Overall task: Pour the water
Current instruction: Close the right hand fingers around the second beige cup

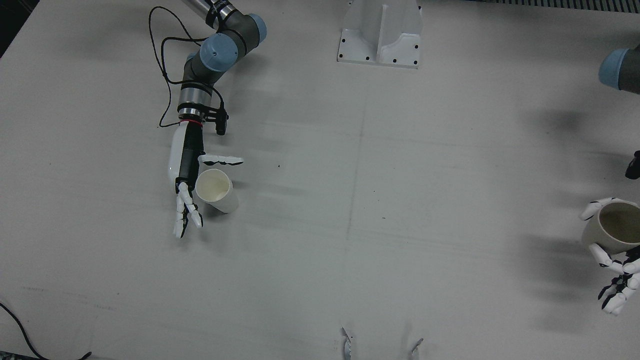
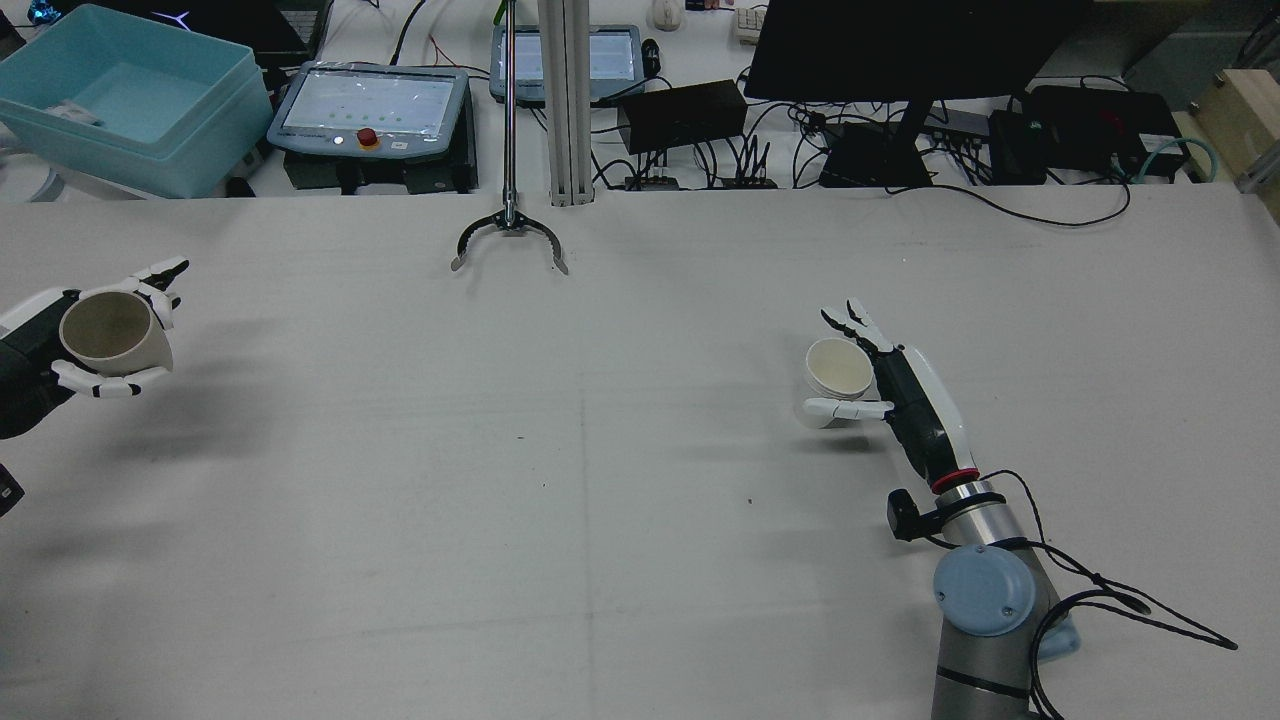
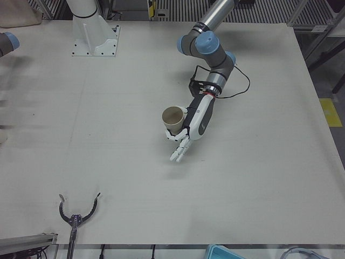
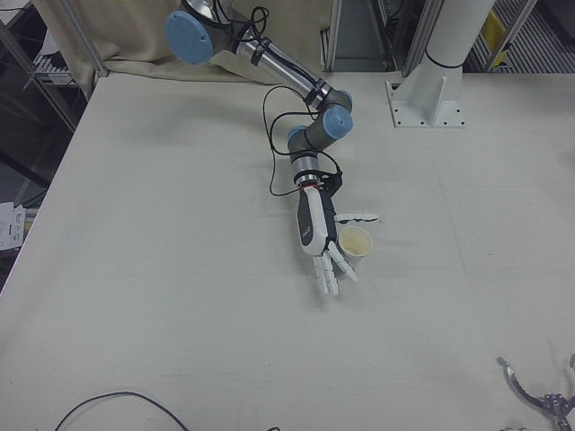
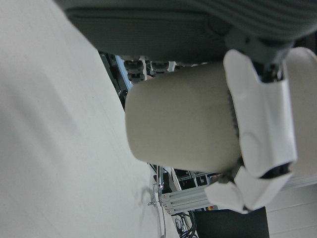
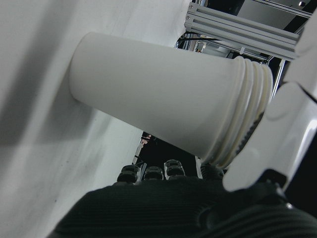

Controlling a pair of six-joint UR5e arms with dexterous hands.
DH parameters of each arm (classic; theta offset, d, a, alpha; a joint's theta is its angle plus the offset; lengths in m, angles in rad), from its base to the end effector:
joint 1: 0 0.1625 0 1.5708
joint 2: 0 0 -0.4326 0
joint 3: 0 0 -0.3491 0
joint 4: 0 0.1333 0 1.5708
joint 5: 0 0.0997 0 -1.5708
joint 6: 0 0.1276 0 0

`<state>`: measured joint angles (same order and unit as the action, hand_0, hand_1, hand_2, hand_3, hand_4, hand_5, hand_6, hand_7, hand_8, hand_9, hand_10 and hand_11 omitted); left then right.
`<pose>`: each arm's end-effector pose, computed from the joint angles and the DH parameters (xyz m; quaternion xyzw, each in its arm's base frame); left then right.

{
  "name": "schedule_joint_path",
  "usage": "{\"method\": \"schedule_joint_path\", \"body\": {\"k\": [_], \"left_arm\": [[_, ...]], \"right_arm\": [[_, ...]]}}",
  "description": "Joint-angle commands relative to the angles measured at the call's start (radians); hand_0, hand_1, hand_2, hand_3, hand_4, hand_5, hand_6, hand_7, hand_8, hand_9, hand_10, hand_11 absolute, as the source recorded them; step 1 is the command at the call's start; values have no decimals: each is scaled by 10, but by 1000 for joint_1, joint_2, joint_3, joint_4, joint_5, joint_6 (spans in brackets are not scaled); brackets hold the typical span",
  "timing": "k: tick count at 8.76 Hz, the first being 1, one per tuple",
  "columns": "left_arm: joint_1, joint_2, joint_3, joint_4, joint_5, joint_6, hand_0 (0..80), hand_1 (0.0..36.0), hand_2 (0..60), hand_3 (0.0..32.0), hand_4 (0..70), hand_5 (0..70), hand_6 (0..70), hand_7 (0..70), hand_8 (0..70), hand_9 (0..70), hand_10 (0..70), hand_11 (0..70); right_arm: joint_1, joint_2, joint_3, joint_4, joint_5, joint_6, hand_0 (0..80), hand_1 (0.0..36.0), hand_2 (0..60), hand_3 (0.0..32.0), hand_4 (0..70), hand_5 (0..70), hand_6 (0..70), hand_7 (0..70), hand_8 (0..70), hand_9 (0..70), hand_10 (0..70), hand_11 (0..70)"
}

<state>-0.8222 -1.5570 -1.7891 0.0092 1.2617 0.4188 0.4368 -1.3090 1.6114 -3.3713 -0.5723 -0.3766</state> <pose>0.1968 -0.4647 0.5984 -0.0289 0.7692 -0.5889 0.2464 -0.3707 -0.4386 0.5708 0.0652 -0.7179 0.6756 0.1545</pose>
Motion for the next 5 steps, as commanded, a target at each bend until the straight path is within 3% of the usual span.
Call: {"method": "schedule_joint_path", "body": {"k": [1, 4, 5], "left_arm": [[0, 0, 2, 0, 1, 0, 517, 360, 600, 0, 372, 617, 41, 110, 28, 51, 57, 114], [0, 0, 7, 0, -1, 0, 509, 360, 600, 0, 366, 611, 41, 109, 28, 51, 57, 113], [0, 2, 8, 0, -1, 1, 507, 360, 600, 0, 367, 611, 41, 110, 28, 50, 57, 112]], "right_arm": [[-1, 2, -12, 1, 0, -2, 454, 100, 60, 0, 69, 46, 39, 62, 23, 20, 35, 61], [-3, 13, -13, 1, 2, -7, 457, 105, 67, 0, 76, 53, 45, 71, 26, 25, 37, 65], [-3, 19, -13, 0, 2, -11, 459, 114, 96, 0, 85, 94, 63, 116, 41, 59, 50, 84]]}}
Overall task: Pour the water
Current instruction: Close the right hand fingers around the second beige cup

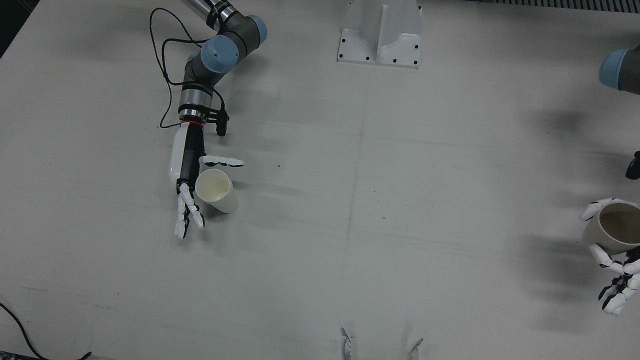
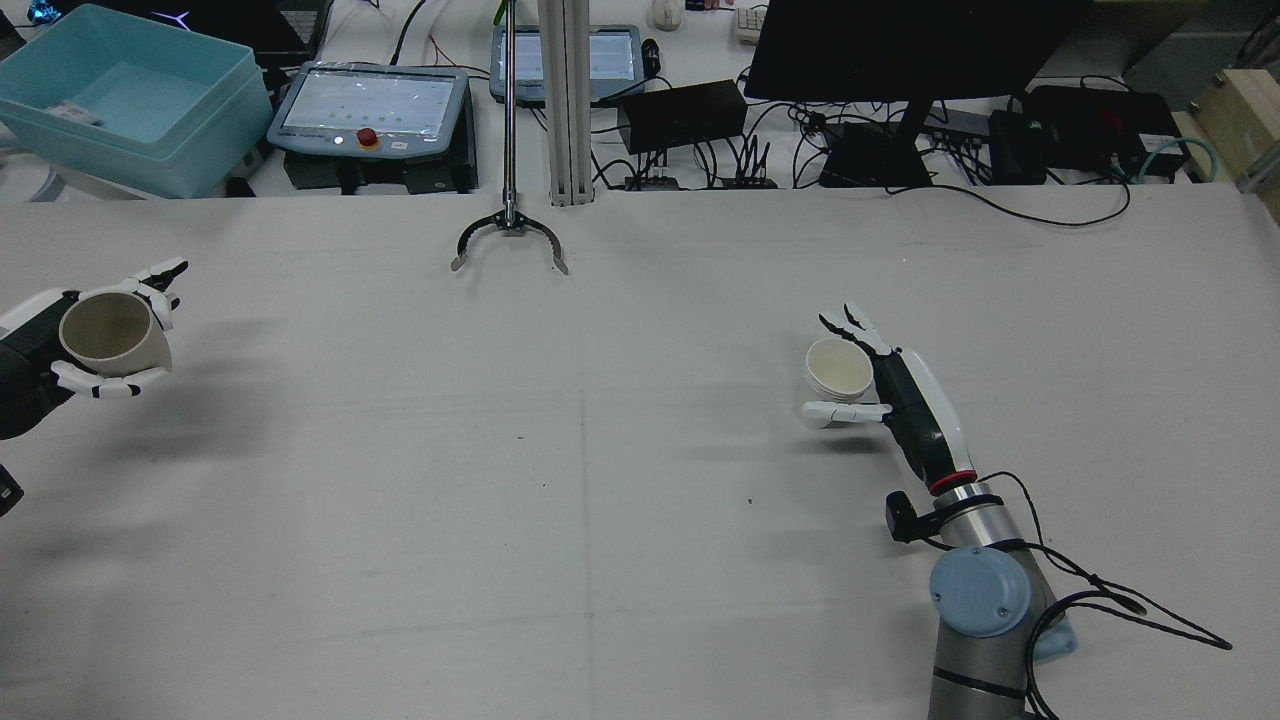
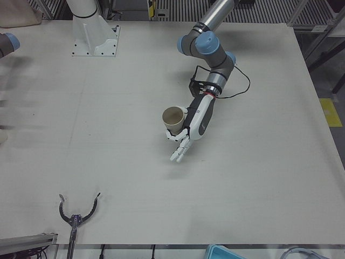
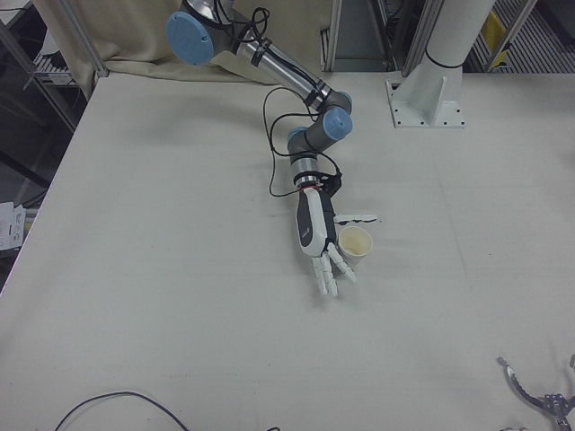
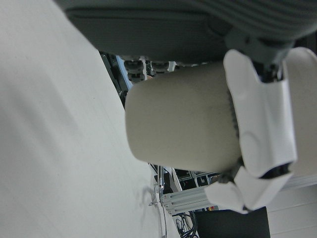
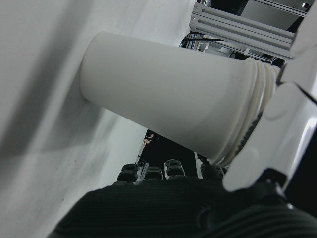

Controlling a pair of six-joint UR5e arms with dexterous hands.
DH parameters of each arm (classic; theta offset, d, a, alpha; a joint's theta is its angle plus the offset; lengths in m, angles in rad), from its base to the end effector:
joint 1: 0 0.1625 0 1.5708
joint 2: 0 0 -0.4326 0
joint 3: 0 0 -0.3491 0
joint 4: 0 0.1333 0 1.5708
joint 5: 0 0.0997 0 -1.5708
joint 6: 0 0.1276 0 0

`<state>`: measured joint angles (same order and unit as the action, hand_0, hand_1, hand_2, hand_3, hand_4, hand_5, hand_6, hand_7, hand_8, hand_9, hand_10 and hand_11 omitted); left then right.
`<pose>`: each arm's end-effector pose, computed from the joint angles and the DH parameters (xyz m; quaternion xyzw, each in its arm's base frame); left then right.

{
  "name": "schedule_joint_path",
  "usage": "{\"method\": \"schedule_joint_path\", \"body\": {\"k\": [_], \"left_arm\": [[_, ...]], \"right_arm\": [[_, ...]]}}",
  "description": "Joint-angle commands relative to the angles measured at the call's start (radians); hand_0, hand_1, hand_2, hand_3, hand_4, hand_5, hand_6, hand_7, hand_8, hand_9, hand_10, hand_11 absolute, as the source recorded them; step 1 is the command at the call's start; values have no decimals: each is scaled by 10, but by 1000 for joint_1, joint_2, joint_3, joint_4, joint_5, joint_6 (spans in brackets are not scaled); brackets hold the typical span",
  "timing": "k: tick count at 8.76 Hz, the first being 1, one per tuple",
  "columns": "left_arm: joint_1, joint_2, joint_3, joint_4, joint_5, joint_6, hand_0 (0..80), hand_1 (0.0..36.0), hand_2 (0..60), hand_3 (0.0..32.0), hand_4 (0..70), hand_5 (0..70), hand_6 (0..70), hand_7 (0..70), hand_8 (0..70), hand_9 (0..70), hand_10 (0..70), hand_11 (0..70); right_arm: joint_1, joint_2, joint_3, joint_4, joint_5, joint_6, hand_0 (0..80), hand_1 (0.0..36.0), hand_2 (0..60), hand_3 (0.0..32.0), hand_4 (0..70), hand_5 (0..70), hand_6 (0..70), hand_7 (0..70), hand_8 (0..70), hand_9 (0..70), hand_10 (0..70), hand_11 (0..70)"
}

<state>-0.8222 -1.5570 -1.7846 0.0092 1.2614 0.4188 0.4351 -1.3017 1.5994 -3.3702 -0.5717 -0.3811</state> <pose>0.1968 -0.4647 0.6005 -0.0283 0.7678 -0.5903 0.2475 -0.3742 -0.4393 0.5718 0.0674 -0.7170 0.6756 0.1577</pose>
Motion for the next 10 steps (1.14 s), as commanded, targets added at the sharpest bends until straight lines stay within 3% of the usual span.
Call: {"method": "schedule_joint_path", "body": {"k": [1, 3, 4, 5, 6, 7, 8, 10], "left_arm": [[0, 0, 10, 0, -1, 2, 503, 360, 600, 0, 364, 608, 41, 109, 29, 52, 57, 113], [2, 0, 11, 0, -2, 3, 500, 360, 600, 0, 360, 603, 40, 106, 28, 50, 58, 113], [2, 0, 11, 0, -2, 3, 499, 360, 600, 0, 360, 602, 40, 106, 28, 51, 58, 114], [2, 0, 11, 0, -2, 3, 499, 360, 600, 0, 359, 600, 40, 106, 29, 52, 58, 113], [2, 0, 10, 0, -2, 3, 497, 360, 600, 0, 359, 595, 39, 104, 29, 52, 58, 114], [0, -8, 4, -2, -1, 0, 497, 360, 600, 0, 356, 592, 39, 104, 29, 52, 58, 114], [5, -21, -8, -3, 3, 0, 497, 360, 600, 0, 357, 596, 38, 104, 29, 51, 59, 115], [14, -159, -9, 82, 28, 5, 514, 360, 600, 0, 384, 620, 48, 122, 30, 55, 60, 117]], "right_arm": [[-1, 18, -1, -2, 0, -13, 464, 120, 138, 0, 114, 230, 136, 274, 117, 198, 101, 158], [-1, 19, -1, -2, 0, -18, 468, 131, 209, 0, 131, 428, 240, 451, 251, 396, 190, 287], [-1, 19, -1, -3, -2, -21, 472, 151, 287, 0, 132, 531, 275, 493, 295, 448, 206, 310], [-1, 19, -7, -3, -2, -21, 472, 164, 340, 0, 131, 546, 289, 518, 311, 467, 206, 310], [-1, 19, -6, -3, -2, -19, 465, 188, 473, 0, 127, 577, 318, 560, 337, 499, 217, 327], [11, 19, 10, -8, -5, -16, 462, 194, 516, 0, 120, 585, 325, 572, 341, 505, 217, 328], [36, 19, 40, -14, -14, -19, 462, 190, 491, 0, 114, 581, 319, 563, 332, 493, 210, 317], [91, 10, 108, -55, -22, -19, 472, 211, 520, 0, 105, 604, 315, 557, 313, 469, 192, 294]]}}
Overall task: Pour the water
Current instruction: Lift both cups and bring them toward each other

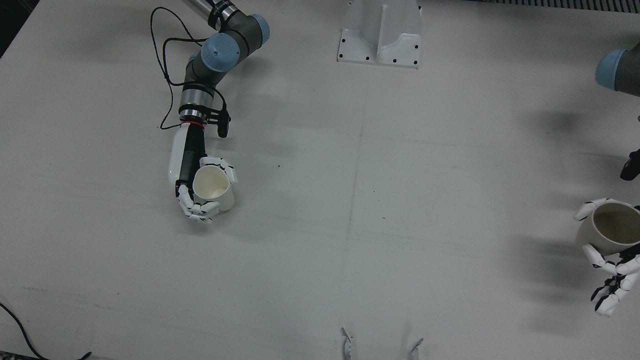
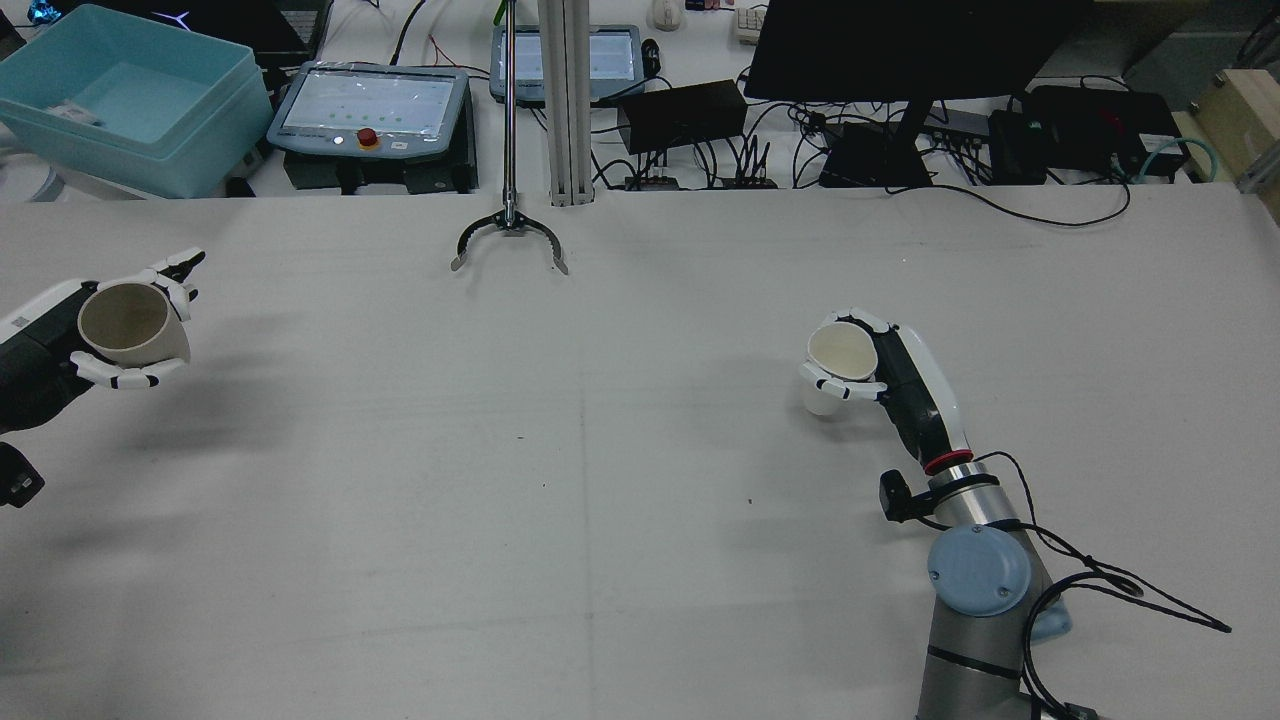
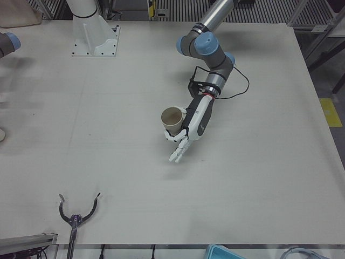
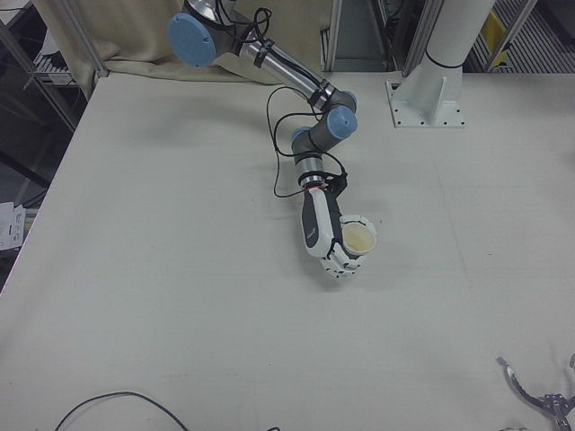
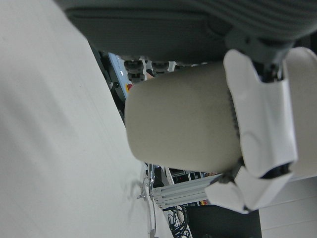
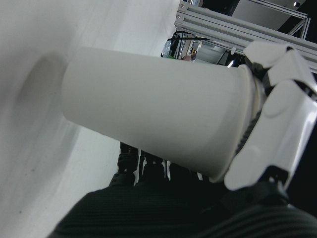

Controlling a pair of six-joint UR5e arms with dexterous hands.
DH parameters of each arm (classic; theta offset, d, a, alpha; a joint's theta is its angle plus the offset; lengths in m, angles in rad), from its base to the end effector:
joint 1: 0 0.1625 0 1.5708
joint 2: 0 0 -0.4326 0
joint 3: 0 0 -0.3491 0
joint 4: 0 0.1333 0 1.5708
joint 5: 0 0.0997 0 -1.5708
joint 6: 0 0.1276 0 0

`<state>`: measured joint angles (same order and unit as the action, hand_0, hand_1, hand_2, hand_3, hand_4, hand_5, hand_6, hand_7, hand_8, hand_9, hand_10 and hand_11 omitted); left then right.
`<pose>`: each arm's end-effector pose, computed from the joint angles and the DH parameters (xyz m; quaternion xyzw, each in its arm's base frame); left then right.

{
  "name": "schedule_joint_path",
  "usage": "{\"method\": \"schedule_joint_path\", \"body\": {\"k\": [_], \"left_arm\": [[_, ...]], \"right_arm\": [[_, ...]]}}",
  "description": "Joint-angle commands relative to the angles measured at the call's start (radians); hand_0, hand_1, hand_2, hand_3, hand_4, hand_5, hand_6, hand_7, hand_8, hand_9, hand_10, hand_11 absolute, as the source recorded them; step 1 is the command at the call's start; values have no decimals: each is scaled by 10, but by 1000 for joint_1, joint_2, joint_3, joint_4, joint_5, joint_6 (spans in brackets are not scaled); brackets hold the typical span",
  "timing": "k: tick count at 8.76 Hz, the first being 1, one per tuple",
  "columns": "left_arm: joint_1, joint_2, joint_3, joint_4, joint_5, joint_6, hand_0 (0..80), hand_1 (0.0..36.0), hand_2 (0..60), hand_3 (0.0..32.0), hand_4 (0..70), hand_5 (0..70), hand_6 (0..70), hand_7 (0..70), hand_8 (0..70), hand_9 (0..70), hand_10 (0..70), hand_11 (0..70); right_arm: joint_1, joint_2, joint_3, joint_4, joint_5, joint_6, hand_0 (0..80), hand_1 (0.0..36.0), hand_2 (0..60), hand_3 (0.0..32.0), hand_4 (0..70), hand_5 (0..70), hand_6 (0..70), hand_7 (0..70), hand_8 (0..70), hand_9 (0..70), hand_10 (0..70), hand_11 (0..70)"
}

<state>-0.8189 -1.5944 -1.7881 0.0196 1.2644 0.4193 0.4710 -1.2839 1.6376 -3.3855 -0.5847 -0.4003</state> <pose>0.2091 -0.4751 0.5823 -0.0337 0.7769 -0.5804 0.2419 -0.3643 -0.4545 0.5479 0.0719 -0.7246 0.6704 0.1427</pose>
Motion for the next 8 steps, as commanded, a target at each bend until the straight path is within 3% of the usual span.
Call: {"method": "schedule_joint_path", "body": {"k": [1, 2, 5, 6, 7, 8], "left_arm": [[56, -222, -4, 148, 41, 6, 524, 360, 600, 0, 394, 633, 53, 129, 31, 57, 60, 118], [135, -318, 9, 207, 41, 10, 557, 360, 600, 0, 399, 695, 52, 128, 33, 54, 60, 121], [323, -604, 76, 308, 47, 120, 536, 360, 600, 0, 397, 667, 56, 129, 34, 54, 65, 126], [378, -654, 137, 309, 46, 122, 535, 360, 600, 0, 401, 659, 60, 134, 34, 55, 64, 124], [398, -692, 169, 309, 46, 125, 517, 360, 600, 0, 390, 646, 58, 128, 32, 53, 64, 124], [406, -697, 171, 309, 46, 134, 514, 360, 600, 0, 386, 639, 57, 127, 32, 52, 64, 122]], "right_arm": [[75, -11, 111, -72, -11, -2, 474, 220, 530, 0, 99, 606, 313, 553, 302, 456, 186, 285], [92, -11, 145, -96, -21, -2, 476, 223, 530, 0, 92, 609, 309, 543, 294, 446, 183, 281], [118, -11, 204, -104, -47, -73, 482, 228, 510, 0, 81, 615, 307, 532, 287, 435, 183, 283], [151, -11, 276, -104, -110, -203, 486, 232, 509, 0, 74, 616, 309, 523, 282, 427, 185, 286], [197, -3, 424, -127, -201, -435, 488, 244, 541, 0, 72, 623, 308, 528, 280, 426, 183, 285], [202, 12, 600, -185, -227, -676, 490, 257, 575, 0, 70, 626, 311, 535, 283, 430, 187, 291]]}}
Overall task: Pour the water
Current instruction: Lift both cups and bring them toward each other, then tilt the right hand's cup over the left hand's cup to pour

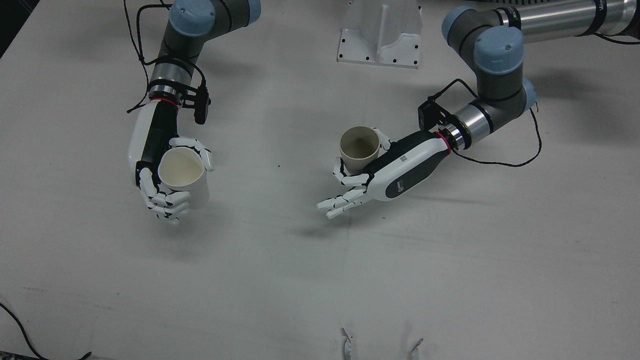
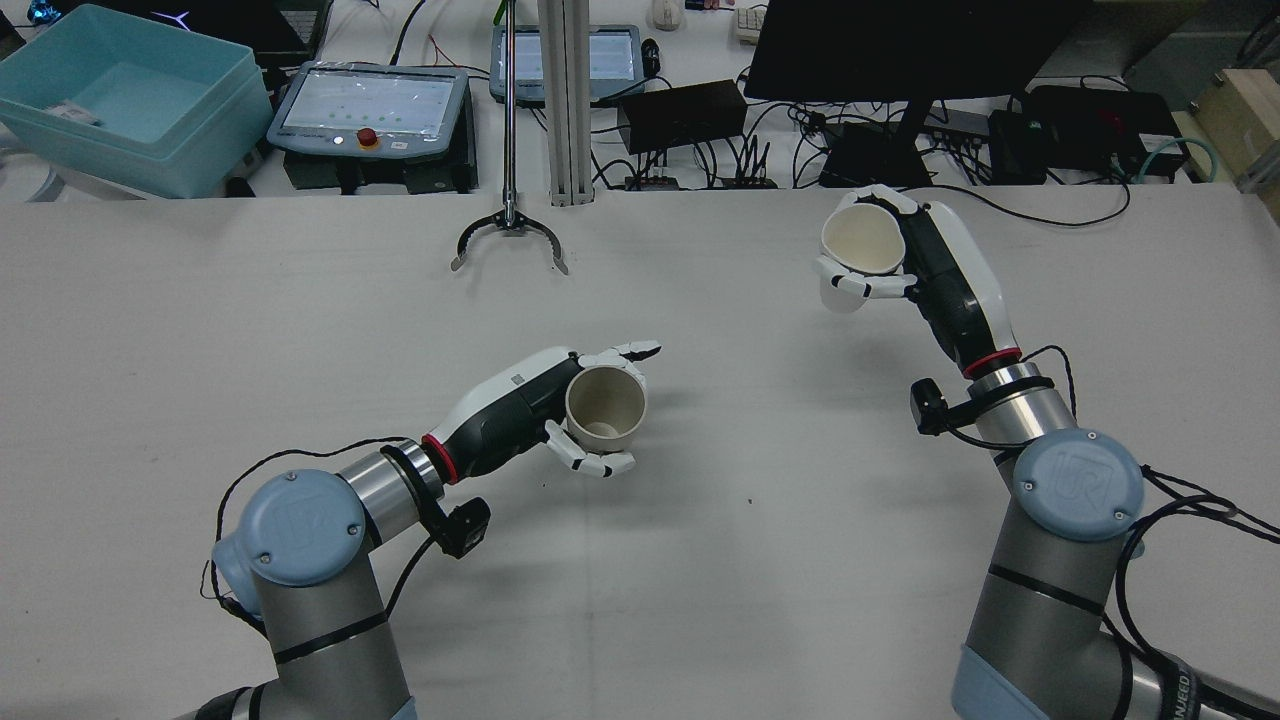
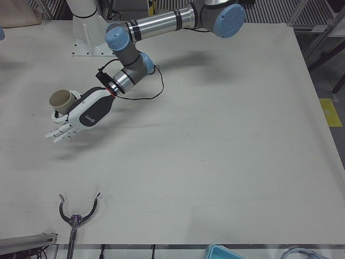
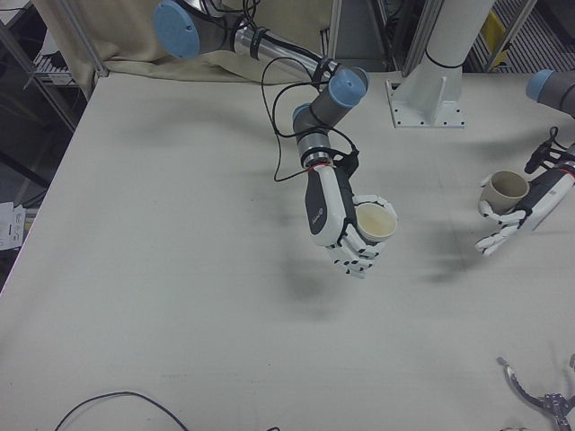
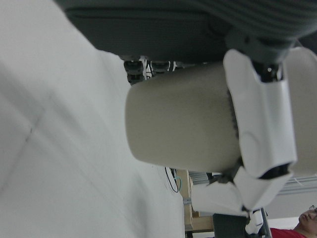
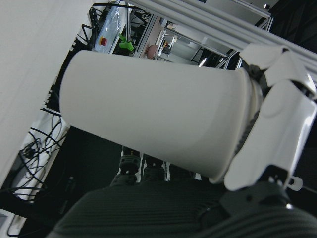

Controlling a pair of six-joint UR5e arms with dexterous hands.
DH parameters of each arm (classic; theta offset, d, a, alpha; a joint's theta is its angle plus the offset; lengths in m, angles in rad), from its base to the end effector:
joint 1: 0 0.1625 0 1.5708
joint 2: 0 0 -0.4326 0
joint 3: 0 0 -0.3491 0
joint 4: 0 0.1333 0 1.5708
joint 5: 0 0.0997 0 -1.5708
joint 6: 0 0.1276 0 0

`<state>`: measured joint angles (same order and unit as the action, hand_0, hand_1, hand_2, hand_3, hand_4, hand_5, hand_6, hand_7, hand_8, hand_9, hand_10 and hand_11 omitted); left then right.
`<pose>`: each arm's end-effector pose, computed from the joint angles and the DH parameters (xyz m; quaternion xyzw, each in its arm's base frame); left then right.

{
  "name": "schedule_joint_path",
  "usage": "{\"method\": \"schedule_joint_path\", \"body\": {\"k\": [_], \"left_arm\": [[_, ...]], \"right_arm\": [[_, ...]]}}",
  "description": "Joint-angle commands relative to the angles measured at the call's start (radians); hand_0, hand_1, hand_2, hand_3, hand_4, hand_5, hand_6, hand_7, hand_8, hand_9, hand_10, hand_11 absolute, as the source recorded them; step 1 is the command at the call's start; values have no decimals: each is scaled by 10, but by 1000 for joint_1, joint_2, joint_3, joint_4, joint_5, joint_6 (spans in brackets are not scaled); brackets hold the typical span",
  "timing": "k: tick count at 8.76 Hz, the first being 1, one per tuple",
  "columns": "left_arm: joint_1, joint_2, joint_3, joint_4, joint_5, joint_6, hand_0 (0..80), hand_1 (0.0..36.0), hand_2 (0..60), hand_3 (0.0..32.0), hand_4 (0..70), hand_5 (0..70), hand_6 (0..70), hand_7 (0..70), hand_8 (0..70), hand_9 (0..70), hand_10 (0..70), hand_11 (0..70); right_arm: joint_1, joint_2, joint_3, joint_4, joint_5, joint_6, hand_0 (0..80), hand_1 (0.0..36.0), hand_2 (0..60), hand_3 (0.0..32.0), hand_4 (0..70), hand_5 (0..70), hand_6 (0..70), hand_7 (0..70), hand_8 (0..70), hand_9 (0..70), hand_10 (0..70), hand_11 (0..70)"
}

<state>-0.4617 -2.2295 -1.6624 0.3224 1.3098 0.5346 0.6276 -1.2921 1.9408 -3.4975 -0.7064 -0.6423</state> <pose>0.5291 -0.4489 0.3061 -0.1688 0.8197 -0.4453 0.3182 -0.2737 -0.4832 0.4390 0.1377 -0.7581 0.6196 0.1497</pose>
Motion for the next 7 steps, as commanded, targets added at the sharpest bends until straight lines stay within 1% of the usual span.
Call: {"method": "schedule_joint_path", "body": {"k": [1, 2, 3, 4, 5, 6, 7], "left_arm": [[51, -62, 46, 6, 0, 21, 515, 360, 600, 0, 384, 637, 56, 127, 32, 52, 64, 123], [51, -62, 46, 6, 0, 21, 515, 360, 600, 0, 384, 639, 57, 127, 33, 53, 64, 123], [49, -62, 44, 6, 0, 21, 516, 360, 600, 0, 383, 637, 55, 125, 32, 52, 63, 122], [49, -62, 44, 6, 0, 21, 518, 360, 600, 0, 385, 638, 54, 125, 32, 53, 63, 122], [49, -62, 46, 6, 0, 21, 516, 360, 600, 0, 384, 634, 54, 124, 31, 52, 63, 122], [44, -62, 44, 6, 0, 21, 516, 360, 600, 0, 382, 638, 53, 123, 32, 52, 63, 122], [43, -62, 46, 6, 0, 21, 515, 360, 600, 0, 380, 635, 52, 122, 31, 52, 63, 122]], "right_arm": [[43, 25, 399, -81, -113, -609, 499, 278, 600, 0, 76, 634, 316, 540, 282, 427, 186, 291], [17, 27, 458, -81, -120, -736, 497, 287, 600, 0, 81, 645, 322, 547, 287, 433, 192, 300], [-20, 27, 486, -81, -154, -845, 492, 290, 600, 0, 82, 644, 318, 539, 281, 425, 200, 312], [-85, 27, 495, -83, -169, -941, 495, 304, 600, 0, 82, 650, 316, 532, 275, 417, 203, 317], [-167, 24, 480, -86, -168, -1023, 500, 316, 600, 0, 83, 657, 315, 528, 271, 413, 201, 315], [-225, 25, 459, -86, -166, -1078, 502, 323, 600, 0, 82, 658, 313, 521, 265, 404, 196, 308], [-253, 25, 452, -87, -163, -1100, 502, 326, 600, 0, 81, 658, 310, 512, 259, 396, 192, 302]]}}
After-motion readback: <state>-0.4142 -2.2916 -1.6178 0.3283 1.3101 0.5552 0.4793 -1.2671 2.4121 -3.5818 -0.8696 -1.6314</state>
